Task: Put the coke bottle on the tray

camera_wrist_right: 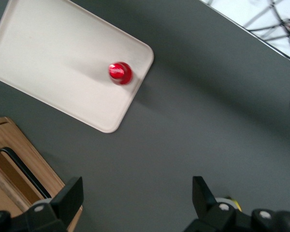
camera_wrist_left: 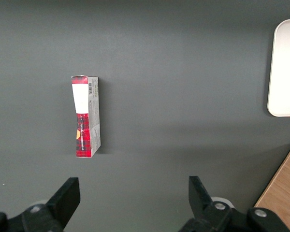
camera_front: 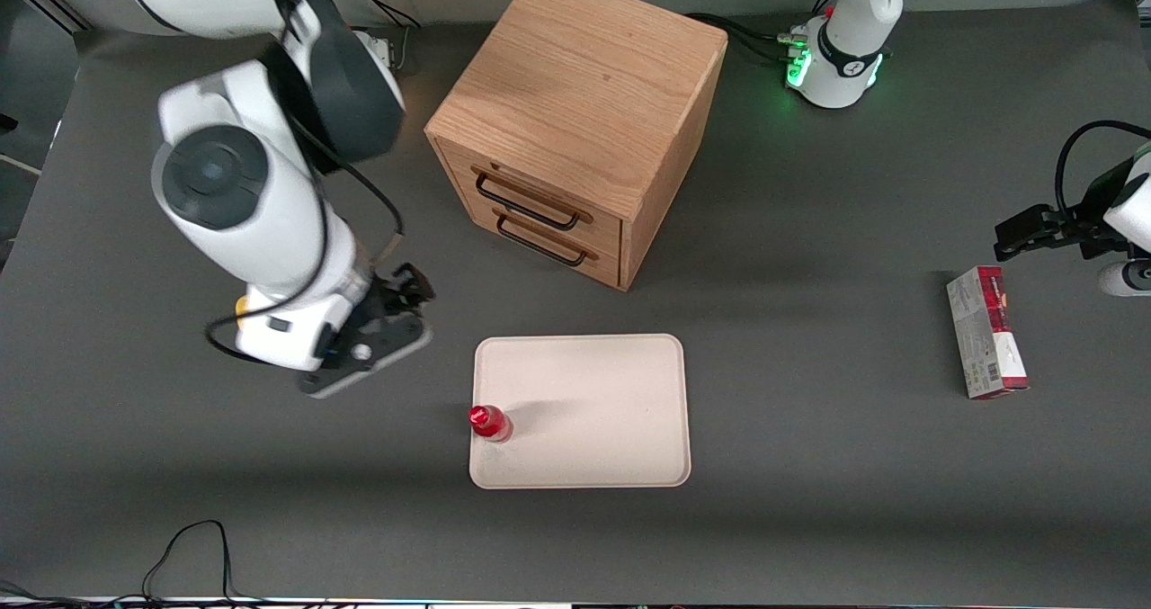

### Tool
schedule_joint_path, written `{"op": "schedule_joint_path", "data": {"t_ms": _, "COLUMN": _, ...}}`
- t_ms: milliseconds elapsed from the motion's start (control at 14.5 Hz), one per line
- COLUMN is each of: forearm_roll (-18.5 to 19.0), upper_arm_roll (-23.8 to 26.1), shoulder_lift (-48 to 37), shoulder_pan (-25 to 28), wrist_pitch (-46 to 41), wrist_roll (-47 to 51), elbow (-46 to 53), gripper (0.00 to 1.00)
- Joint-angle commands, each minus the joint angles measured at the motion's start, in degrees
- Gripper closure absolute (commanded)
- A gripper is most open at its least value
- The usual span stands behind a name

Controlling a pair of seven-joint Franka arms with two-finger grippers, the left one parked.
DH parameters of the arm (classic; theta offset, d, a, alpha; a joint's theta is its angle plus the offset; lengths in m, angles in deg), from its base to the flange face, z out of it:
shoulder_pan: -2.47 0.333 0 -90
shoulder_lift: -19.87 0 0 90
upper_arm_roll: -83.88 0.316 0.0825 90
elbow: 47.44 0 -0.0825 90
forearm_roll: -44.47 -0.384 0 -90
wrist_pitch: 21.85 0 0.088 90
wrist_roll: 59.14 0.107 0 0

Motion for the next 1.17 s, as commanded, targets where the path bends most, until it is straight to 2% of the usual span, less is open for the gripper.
{"op": "schedule_joint_path", "data": {"t_ms": 0, "forearm_roll": -1.1, "upper_arm_roll": -4.3, "shoulder_lift": -10.8, "shoulder_pan": -0.1, "wrist_pitch": 1.4, "wrist_roll": 0.4, "elbow": -14.1, "gripper": 0.0}}
{"op": "schedule_joint_path", "data": {"t_ms": 206, "forearm_roll": -4.4, "upper_arm_roll": -4.9, "shoulder_lift": -18.6, "shoulder_pan": -5.9, "wrist_pitch": 5.3, "wrist_roll": 0.4, "elbow": -22.7, "gripper": 0.0}}
{"op": "schedule_joint_path", "data": {"t_ms": 550, "forearm_roll": -5.1, "upper_arm_roll": -4.4, "shoulder_lift": -31.1, "shoulder_pan": -14.9, "wrist_pitch": 13.0, "wrist_roll": 0.2, "elbow": -38.6, "gripper": 0.0}}
{"op": "schedule_joint_path", "data": {"t_ms": 757, "forearm_roll": -5.1, "upper_arm_roll": -4.4, "shoulder_lift": -33.3, "shoulder_pan": -18.1, "wrist_pitch": 12.3, "wrist_roll": 0.3, "elbow": -40.7, "gripper": 0.0}}
{"op": "schedule_joint_path", "data": {"t_ms": 1101, "forearm_roll": -4.9, "upper_arm_roll": -6.5, "shoulder_lift": -33.3, "shoulder_pan": -18.2, "wrist_pitch": 8.0, "wrist_roll": 0.1, "elbow": -40.3, "gripper": 0.0}}
